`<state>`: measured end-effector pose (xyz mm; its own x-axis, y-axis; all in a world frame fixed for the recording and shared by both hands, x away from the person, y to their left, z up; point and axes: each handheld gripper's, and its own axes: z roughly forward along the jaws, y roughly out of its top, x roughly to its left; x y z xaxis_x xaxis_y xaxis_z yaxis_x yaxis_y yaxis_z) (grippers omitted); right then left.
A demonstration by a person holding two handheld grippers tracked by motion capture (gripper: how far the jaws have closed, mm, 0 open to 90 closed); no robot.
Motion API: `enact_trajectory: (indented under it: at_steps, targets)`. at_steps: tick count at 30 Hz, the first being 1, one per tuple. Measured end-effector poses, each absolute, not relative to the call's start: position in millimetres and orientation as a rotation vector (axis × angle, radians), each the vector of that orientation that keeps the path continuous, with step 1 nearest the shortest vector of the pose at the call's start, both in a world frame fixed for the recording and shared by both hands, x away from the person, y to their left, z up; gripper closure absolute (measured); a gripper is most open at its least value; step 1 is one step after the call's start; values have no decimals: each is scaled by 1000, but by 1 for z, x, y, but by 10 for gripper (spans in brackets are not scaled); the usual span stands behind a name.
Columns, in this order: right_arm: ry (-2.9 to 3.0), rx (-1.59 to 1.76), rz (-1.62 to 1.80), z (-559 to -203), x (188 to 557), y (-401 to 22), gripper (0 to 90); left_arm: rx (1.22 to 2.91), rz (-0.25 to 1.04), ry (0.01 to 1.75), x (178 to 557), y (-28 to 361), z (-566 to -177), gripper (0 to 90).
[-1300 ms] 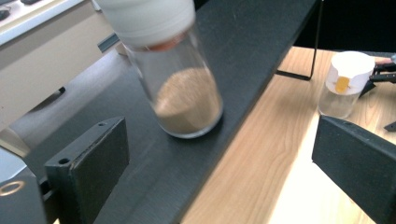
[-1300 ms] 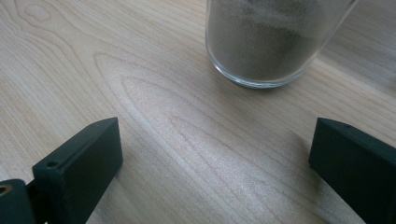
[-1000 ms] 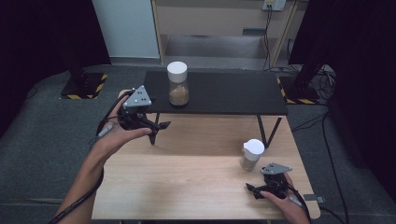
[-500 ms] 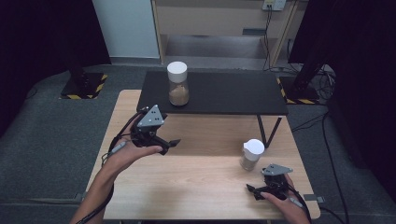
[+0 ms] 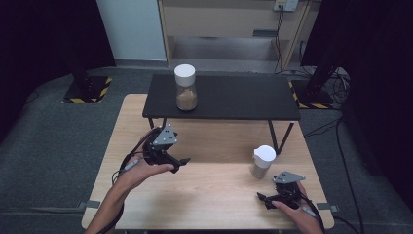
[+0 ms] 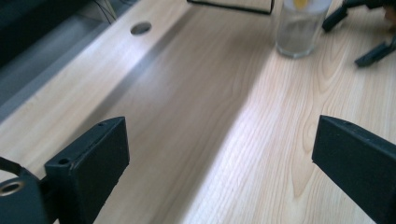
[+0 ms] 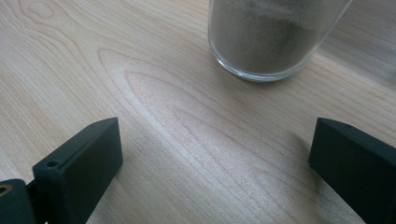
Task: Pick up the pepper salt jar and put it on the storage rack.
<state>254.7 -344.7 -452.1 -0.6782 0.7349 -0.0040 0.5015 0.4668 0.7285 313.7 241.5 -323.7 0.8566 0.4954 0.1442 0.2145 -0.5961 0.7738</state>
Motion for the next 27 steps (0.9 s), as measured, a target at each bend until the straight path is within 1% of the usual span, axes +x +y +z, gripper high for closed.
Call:
enact_trajectory:
  at_steps: [12, 27]
  targets:
    - [2403, 1050, 1036, -452, 254, -345, 36, 2219, 374, 579, 307, 240, -365, 29]
    - [2402, 1049, 1036, -452, 254, -345, 35, 2275, 342, 648, 297, 238, -402, 26]
